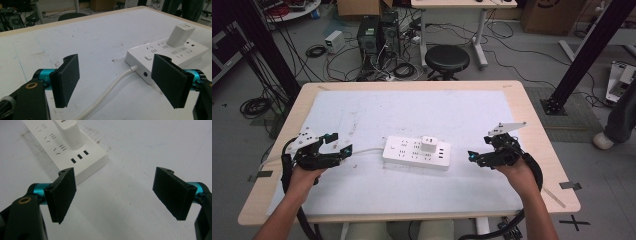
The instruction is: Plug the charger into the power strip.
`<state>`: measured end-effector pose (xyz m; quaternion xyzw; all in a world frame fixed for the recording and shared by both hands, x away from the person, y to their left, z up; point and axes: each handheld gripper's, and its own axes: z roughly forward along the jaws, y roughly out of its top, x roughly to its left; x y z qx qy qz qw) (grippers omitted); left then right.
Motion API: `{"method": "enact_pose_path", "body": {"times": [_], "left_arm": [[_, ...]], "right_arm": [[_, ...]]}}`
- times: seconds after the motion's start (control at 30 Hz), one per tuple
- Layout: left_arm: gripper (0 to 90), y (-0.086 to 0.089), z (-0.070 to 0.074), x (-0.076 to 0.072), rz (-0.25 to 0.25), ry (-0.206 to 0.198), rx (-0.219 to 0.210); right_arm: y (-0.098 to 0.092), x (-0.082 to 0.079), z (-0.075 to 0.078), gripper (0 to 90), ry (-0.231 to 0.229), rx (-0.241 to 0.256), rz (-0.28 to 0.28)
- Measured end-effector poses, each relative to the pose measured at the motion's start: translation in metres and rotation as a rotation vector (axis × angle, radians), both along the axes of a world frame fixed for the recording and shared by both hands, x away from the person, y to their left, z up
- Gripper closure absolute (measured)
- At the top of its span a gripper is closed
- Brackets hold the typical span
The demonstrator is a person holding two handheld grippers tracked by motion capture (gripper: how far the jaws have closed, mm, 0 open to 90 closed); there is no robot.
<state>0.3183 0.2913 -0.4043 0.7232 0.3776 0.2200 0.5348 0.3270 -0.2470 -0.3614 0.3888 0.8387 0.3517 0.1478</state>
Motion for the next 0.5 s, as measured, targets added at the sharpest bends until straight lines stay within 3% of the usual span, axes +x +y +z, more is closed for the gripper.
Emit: {"method": "enact_pose_path", "body": {"times": [0.5], "left_arm": [[23.0, 0.002, 0.003, -0.005, -0.001, -0.01, 0.0]], "right_arm": [[0.0, -0.012, -0.006, 16.5, 0.008, -0.002, -0.016]]}}
